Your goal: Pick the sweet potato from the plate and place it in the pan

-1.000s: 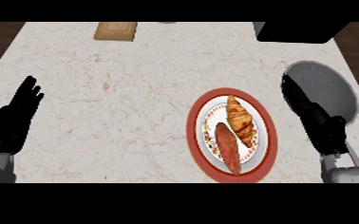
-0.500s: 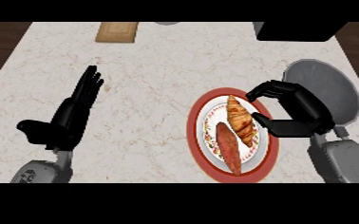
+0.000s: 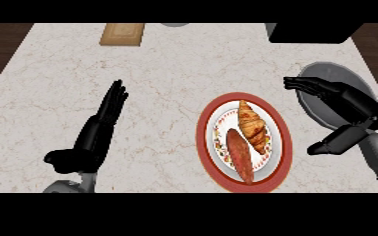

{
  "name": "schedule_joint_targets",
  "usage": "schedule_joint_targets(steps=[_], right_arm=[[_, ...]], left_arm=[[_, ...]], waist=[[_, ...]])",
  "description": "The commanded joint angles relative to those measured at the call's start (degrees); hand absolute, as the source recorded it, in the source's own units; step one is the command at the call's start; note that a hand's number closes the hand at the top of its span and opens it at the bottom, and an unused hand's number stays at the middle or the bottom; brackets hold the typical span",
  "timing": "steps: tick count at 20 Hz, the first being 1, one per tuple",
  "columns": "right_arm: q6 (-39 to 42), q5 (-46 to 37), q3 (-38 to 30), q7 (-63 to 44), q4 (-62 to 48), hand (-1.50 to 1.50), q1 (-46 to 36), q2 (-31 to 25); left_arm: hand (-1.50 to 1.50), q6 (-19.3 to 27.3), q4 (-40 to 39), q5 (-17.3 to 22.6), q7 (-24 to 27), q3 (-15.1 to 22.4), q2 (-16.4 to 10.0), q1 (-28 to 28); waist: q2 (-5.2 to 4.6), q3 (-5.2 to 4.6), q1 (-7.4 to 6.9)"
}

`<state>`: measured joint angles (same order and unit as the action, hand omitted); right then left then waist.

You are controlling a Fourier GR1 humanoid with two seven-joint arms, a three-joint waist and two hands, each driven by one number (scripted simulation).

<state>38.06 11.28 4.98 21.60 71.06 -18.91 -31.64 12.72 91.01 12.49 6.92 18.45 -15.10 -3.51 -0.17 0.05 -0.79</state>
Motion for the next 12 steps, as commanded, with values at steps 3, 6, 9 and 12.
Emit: schedule_joint_targets(steps=[3, 6, 9, 12], right_arm=[[3.30, -7.76, 3.69, -1.14, -0.80, -1.50, -7.97, -2.06], [5.14, -11.19, 6.03, -2.51, -2.83, -1.50, -12.86, -2.22], [3.24, -17.90, 12.59, -4.68, 1.14, -1.50, -12.21, 0.46], [2.68, -24.59, 18.16, -5.31, 3.55, -1.50, -11.03, 0.51]], left_arm=[[0.00, -0.93, -3.85, -1.36, 3.09, -0.42, 1.62, -0.32], [0.00, -0.83, 0.71, -1.16, -1.46, 0.07, 1.40, -1.70], [0.00, 0.86, -5.06, -2.88, 1.75, 0.70, 4.81, -2.57], [0.00, -0.73, 1.20, -1.82, 0.20, 0.17, 1.81, 0.83]], waist=[[0.05, -0.08, 0.17], [0.04, -0.03, -0.46], [-0.03, -0.08, 0.20], [0.25, -0.04, -0.39]])
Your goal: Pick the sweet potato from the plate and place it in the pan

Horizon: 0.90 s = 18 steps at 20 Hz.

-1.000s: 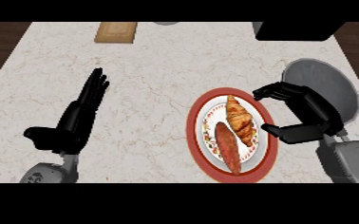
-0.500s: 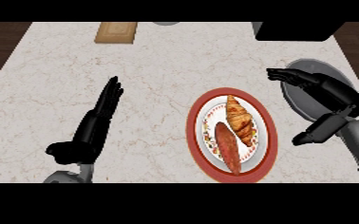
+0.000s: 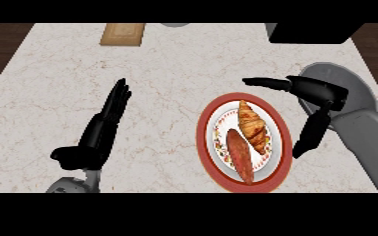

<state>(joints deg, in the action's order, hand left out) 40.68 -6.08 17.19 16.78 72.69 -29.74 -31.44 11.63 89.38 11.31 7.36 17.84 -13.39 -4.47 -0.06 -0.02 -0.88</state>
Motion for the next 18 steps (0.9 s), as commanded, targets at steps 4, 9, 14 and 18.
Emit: schedule_joint_targets(steps=[4, 9, 14, 18], right_arm=[[-0.67, -13.92, 12.17, -1.80, 6.10, -1.50, -0.22, 2.55], [-1.33, -21.30, 14.22, -3.11, 3.67, -1.50, -1.60, 4.60], [-0.61, -25.70, 11.26, -2.50, 7.99, -1.50, 6.65, 5.27], [-1.82, -30.19, 12.68, -3.23, 6.20, -1.50, 7.81, 8.41]], left_arm=[[0.00, -0.26, -0.84, -0.13, -0.54, -1.16, 0.69, -0.78], [0.00, 0.66, -2.03, -2.89, -0.45, 0.48, 3.50, -1.20], [0.00, -1.78, -2.06, -3.70, 0.18, -2.01, 4.28, 0.25], [0.00, -2.38, 3.45, -4.08, -3.85, -3.86, 2.23, 1.37]], waist=[[0.08, 0.01, 0.55], [0.02, 0.02, 0.53], [0.09, 0.01, 0.84], [0.08, 0.03, 0.61]])
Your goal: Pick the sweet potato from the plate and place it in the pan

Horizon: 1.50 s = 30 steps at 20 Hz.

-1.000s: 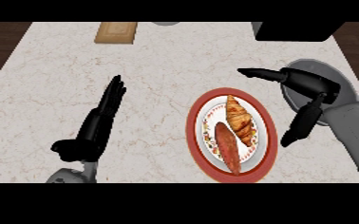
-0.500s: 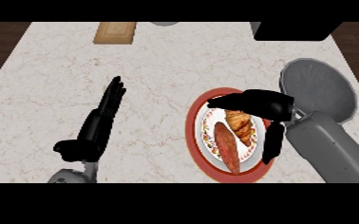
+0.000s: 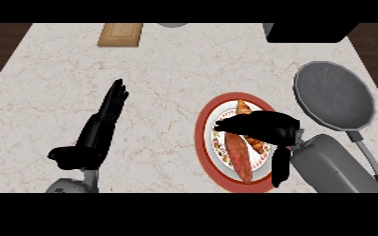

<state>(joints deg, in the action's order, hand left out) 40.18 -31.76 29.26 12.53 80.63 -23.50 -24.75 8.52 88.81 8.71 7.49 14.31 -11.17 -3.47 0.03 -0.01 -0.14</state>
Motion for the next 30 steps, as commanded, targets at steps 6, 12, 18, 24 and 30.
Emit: schedule_joint_targets(steps=[6, 12, 18, 24, 30], right_arm=[[1.02, -5.65, -5.54, 3.37, -3.00, -1.50, 1.81, 3.47], [-3.39, -11.56, -3.69, 2.59, -11.01, -1.50, 0.38, 11.99], [-2.29, -16.04, -5.93, 4.33, -13.88, -1.50, -0.70, 12.38], [-3.79, -21.12, 0.78, 10.95, -15.12, 1.50, -1.81, 11.30], [-12.24, -25.24, -0.01, 14.30, -22.40, 1.50, -1.35, 13.29]], left_arm=[[0.00, 0.68, 1.38, -4.66, -1.20, 0.67, 4.45, 0.85], [0.00, -1.76, -0.60, -4.84, 0.78, -1.03, 4.85, 1.92], [0.00, -3.14, 0.23, -5.43, -0.89, -2.81, 5.89, 0.86], [0.00, -4.05, 0.67, -4.14, -3.53, -4.96, 5.06, -1.67], [0.00, -4.24, 2.51, -6.07, -0.33, -2.79, 5.75, 4.48]], waist=[[-0.02, 0.01, 0.01], [-0.08, 0.01, -0.14], [-0.06, 0.01, -0.09], [-0.09, 0.01, -0.15], [-0.09, 0.02, -0.48]])
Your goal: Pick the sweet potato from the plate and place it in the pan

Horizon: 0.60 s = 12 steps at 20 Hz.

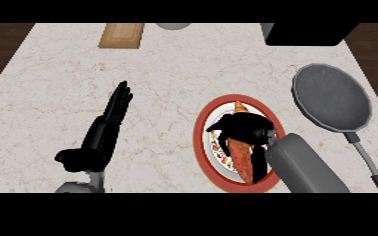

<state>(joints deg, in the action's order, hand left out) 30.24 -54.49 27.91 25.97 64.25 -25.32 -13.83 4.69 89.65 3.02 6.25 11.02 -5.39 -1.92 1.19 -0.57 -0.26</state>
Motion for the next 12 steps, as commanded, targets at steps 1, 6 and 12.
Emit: schedule_joint_targets(steps=[1, 6, 12], right_arm=[[-0.56, -2.05, -1.18, 2.41, -5.08, 1.50, -2.45, 1.03], [-8.71, -3.96, -2.07, 3.92, -3.33, 1.50, 3.36, 2.13], [-15.22, -2.85, -17.39, -26.08, 2.32, 1.50, 5.14, 8.37]], left_arm=[[0.00, 0.18, -3.80, -0.29, 0.87, -1.90, 1.18, -3.58], [0.00, -1.89, 0.51, 0.15, 1.35, -1.74, -0.26, 1.54], [0.00, 0.02, -0.12, -0.37, 0.27, -2.56, -0.19, 0.72]], waist=[[-1.27, 0.57, 0.02], [-1.19, 0.58, 0.05], [-0.25, 0.46, 3.67]])
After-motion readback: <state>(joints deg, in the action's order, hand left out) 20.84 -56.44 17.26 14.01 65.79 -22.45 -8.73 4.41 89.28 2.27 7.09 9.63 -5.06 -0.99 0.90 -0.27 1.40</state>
